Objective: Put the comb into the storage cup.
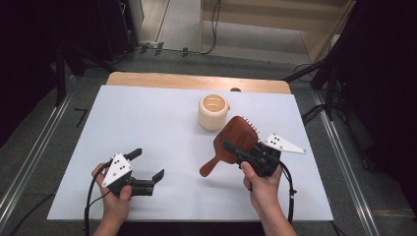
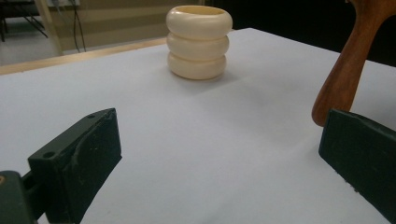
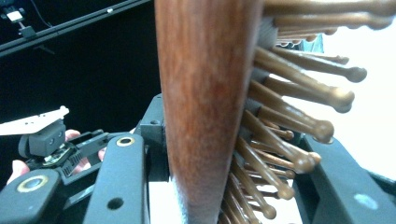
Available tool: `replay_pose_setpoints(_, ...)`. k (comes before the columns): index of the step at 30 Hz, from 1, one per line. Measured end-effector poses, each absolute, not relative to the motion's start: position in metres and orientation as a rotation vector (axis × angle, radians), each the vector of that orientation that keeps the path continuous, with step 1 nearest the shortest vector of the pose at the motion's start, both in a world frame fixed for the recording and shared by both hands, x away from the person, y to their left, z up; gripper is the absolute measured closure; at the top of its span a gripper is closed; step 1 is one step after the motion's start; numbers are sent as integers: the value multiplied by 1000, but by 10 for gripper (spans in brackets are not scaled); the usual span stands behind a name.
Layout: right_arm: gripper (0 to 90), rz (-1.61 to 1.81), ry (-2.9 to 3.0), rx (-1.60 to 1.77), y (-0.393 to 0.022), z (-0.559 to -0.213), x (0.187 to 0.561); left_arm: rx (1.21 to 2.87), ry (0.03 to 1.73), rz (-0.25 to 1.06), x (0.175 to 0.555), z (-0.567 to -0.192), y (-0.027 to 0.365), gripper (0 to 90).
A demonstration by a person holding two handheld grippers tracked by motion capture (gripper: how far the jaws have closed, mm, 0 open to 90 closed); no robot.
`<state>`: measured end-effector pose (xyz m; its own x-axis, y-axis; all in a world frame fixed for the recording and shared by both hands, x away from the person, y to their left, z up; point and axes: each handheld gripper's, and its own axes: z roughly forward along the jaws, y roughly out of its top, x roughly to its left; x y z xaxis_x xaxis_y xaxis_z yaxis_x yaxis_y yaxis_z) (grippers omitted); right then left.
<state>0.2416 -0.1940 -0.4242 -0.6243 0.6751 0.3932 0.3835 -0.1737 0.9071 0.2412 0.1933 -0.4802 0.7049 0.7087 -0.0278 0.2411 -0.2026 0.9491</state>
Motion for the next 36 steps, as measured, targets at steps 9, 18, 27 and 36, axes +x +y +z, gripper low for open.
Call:
replay_pose_setpoints(9, 518, 1866, 1859, 1219, -195, -424, 244, 1753, 813, 542, 240, -482, 216, 0)
replay_pose_setpoints(18, 518, 1836, 1885, 1198, -191, -423, 246, 1740, 863, 564, 239, -483, 239, 0)
replay_pose_setpoints(27, 518, 1812, 1886, 1192, -192, -420, 252, 1711, 883, 565, 236, -484, 261, 0)
replay_pose_setpoints(36, 518, 1791, 1871, 1172, -197, -412, 259, 1729, 885, 589, 232, -484, 270, 0)
